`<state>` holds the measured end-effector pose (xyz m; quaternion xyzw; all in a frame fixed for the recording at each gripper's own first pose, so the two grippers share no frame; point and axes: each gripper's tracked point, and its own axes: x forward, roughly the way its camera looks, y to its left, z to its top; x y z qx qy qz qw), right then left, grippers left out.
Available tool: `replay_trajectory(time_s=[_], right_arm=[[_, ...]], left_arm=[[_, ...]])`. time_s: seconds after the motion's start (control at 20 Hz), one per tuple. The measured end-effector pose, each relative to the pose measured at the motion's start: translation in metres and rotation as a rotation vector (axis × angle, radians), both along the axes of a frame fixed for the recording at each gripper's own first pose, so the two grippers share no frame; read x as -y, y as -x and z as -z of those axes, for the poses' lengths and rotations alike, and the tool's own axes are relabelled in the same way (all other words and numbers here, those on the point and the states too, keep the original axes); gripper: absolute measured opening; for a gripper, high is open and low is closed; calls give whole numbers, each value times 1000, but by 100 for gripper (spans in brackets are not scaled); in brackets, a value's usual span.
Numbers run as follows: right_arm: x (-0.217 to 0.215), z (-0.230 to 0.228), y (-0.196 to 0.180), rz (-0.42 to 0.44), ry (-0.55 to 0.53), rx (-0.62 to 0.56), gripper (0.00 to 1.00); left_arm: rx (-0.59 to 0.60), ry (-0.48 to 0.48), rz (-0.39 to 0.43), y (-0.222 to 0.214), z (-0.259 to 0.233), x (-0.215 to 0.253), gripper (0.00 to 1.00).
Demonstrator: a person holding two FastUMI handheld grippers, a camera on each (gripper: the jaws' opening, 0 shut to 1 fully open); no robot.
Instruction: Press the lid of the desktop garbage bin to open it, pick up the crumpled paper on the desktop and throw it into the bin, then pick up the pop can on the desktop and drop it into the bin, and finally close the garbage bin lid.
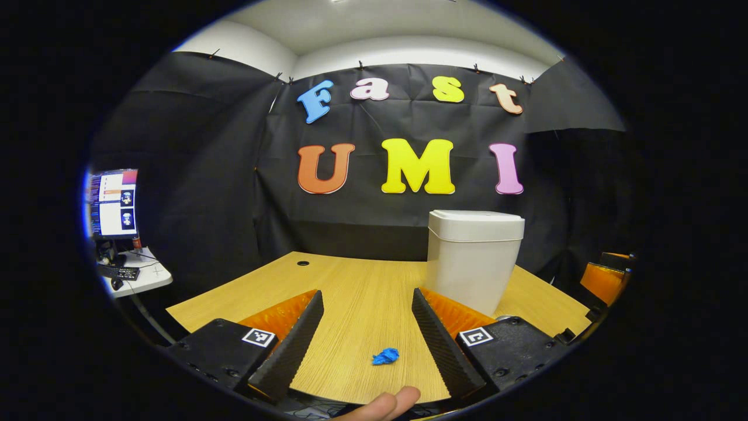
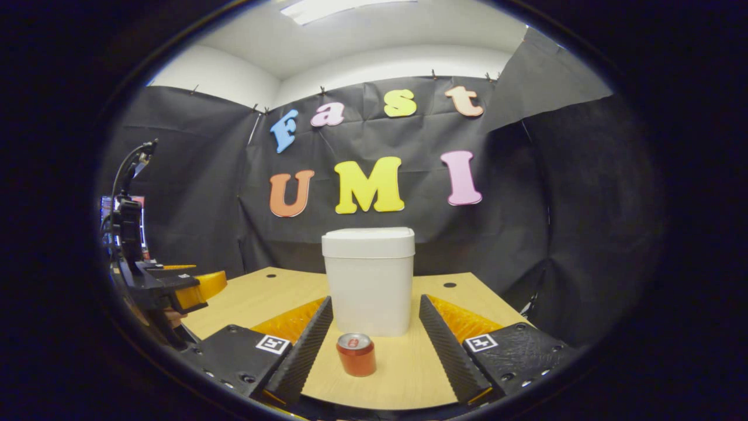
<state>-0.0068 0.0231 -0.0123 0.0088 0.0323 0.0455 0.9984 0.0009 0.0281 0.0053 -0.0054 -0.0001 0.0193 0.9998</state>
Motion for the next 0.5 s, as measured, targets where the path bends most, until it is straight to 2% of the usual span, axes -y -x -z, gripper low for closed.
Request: replay_trajectory(time_s=[0.2, 0.3, 0.4, 0.45, 0.5], right_arm=[[-2, -3, -1, -10, -6, 6, 88], [-1, -1, -2, -6, 2, 7, 78], [-1, 5, -6, 1, 22, -6, 56], [-1, 6, -8, 5, 27, -11, 38], [2, 6, -11, 13, 19, -17, 33]], left_arm=[[3, -2, -3, 3, -1, -1, 98], [-2, -1, 2, 2, 2, 1, 98], [-5, -2, 10, 0, 2, 4, 98], [-8, -1, 15, -1, 4, 6, 98], [-9, -3, 19, -2, 5, 7, 98]])
